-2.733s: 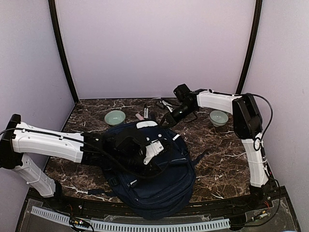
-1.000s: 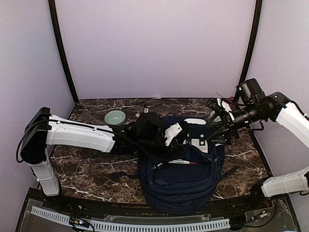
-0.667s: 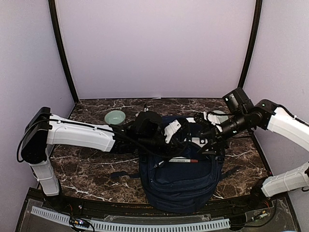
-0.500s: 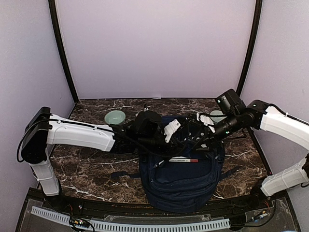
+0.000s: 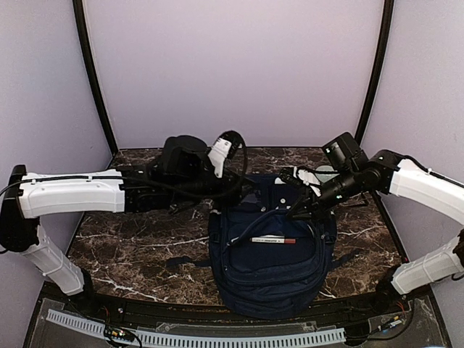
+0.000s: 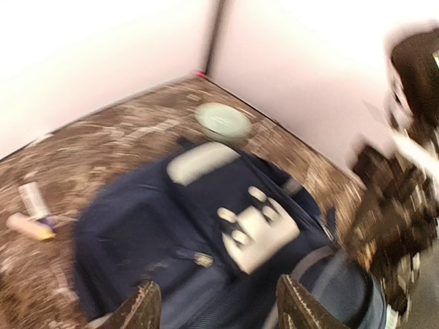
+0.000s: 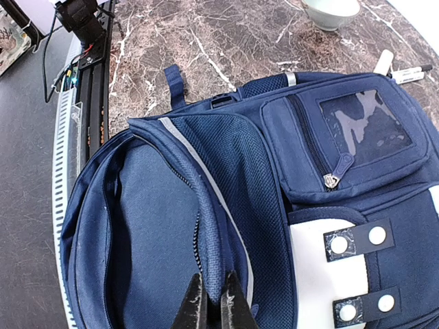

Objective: Pack the student bag
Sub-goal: Pass from the left arm to the right, then pick up the pen at the center of the board.

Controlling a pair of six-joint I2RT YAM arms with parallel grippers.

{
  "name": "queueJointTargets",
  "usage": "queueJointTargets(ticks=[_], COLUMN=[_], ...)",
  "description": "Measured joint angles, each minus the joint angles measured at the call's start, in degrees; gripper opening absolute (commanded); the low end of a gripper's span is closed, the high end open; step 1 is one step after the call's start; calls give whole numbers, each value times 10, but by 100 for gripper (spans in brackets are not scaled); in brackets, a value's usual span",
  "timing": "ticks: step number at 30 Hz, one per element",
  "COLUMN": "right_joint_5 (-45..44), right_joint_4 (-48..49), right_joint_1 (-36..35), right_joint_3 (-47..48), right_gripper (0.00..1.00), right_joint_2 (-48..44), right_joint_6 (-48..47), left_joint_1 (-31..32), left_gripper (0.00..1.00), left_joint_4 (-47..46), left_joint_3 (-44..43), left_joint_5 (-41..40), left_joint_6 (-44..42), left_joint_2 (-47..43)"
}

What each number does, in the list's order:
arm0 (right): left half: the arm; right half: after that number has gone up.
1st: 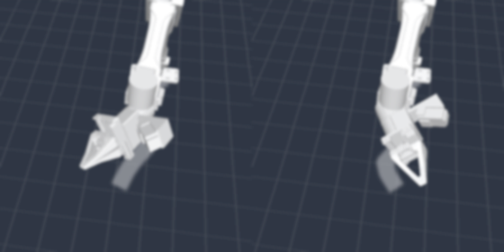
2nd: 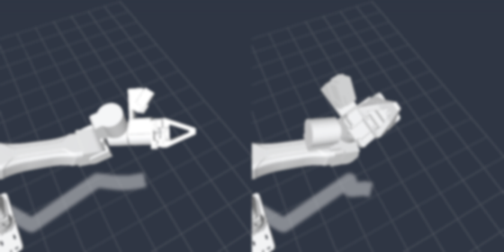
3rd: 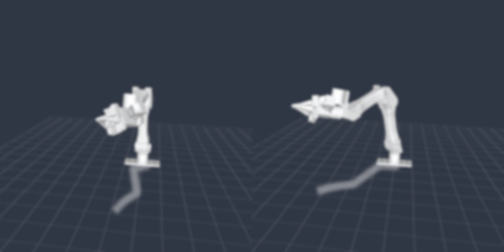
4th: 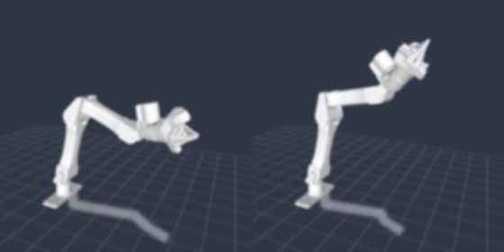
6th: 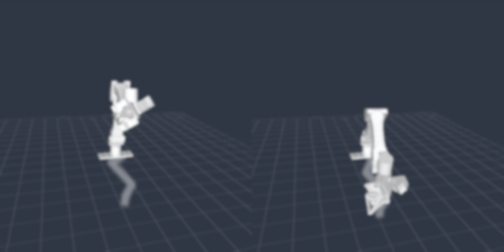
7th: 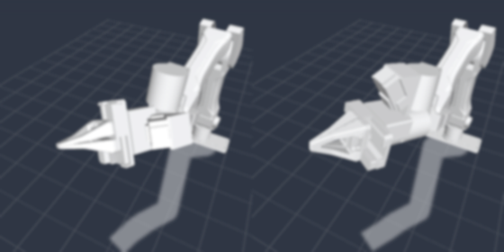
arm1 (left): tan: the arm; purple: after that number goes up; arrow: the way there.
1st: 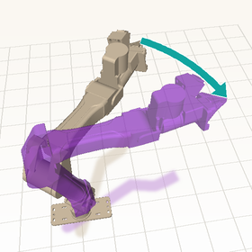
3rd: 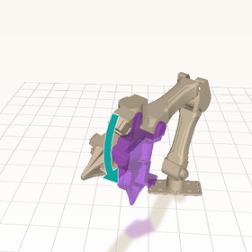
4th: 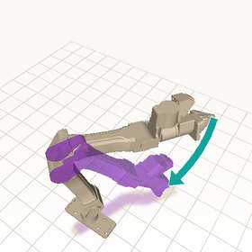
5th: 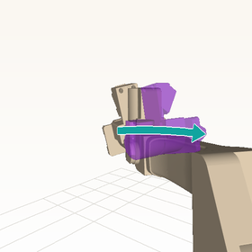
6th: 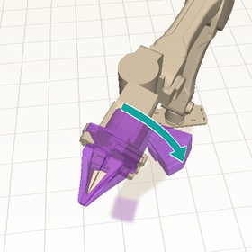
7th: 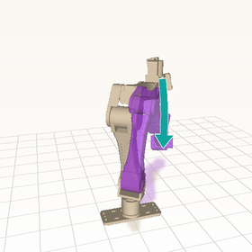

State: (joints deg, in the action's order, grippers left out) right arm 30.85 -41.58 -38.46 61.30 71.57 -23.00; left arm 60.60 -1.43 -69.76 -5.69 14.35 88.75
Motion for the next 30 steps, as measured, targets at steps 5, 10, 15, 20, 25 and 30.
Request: queueJointTargets(ticks=[5,10,15,20,25,30], right_joint_5=[7,15,23,30,39,49], right_joint_4=[0,1,2,6,10,10], right_joint_1=[5,7,7,7,8,9], right_joint_3=[-3,-4,-6,-10,-16,-16], right_gripper=[0,0,0,0,0,0], right_joint_2=[0,0,0,0,0,2], right_joint_6=[0,6,9,11,11,11], left_joint_1=[-75,-126,-158,-190,-217,-237], left_gripper=[60,60,58,58,57,56], left_joint_4=[74,166,294,379,416,424], left_joint_3=[-60,-160,-334,-447,-460,-508], left_joint_5=[-99,-148,-177,-182,-176,-162], left_joint_6=[125,237,337,414,456,465], left_joint_2=[-12,84,241,358,413,469])
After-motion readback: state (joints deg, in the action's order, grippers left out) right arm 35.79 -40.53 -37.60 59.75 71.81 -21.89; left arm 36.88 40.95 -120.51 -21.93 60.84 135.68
